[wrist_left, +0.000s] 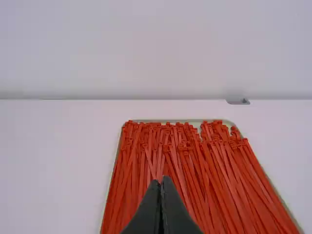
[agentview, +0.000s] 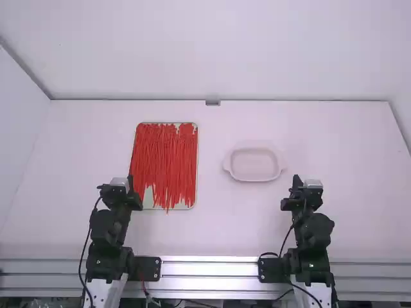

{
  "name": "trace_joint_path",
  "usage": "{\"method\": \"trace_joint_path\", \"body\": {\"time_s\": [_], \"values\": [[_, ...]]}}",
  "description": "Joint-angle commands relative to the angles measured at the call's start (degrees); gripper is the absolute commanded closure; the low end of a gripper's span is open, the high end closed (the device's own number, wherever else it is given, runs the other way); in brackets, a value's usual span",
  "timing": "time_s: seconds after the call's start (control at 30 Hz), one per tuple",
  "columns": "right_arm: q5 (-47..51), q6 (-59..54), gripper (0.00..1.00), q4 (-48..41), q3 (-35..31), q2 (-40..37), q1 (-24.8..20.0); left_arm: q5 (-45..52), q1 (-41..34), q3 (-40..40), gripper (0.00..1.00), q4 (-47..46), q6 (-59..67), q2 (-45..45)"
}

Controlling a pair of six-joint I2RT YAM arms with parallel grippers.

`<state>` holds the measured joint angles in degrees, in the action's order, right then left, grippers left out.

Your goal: Fasten the cable tie

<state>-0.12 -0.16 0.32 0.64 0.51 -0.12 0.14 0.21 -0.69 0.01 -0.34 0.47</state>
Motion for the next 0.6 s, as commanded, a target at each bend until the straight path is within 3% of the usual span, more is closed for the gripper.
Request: {"method": "trace_joint_path", "body": {"time_s": [0.0, 0.27, 0.57], "values": [[0.07, -0.15, 1.0, 0.03, -0.02, 0.0, 0.0, 0.0, 0.0, -0.01, 1.0, 0.0, 0.0, 0.01], [-0.16, 0.26, 0.97, 0.24, 0.9, 1.37, 0.05, 0.13, 0.02, -1.63, 0.97, -0.88, -0.44, 1.52], [-0.89, 1.22, 0.87, -0.41, 4.68, 7.92, 0.81, 1.06, -0.04, -7.81, 0.88, -5.57, -1.64, 7.99]]}}
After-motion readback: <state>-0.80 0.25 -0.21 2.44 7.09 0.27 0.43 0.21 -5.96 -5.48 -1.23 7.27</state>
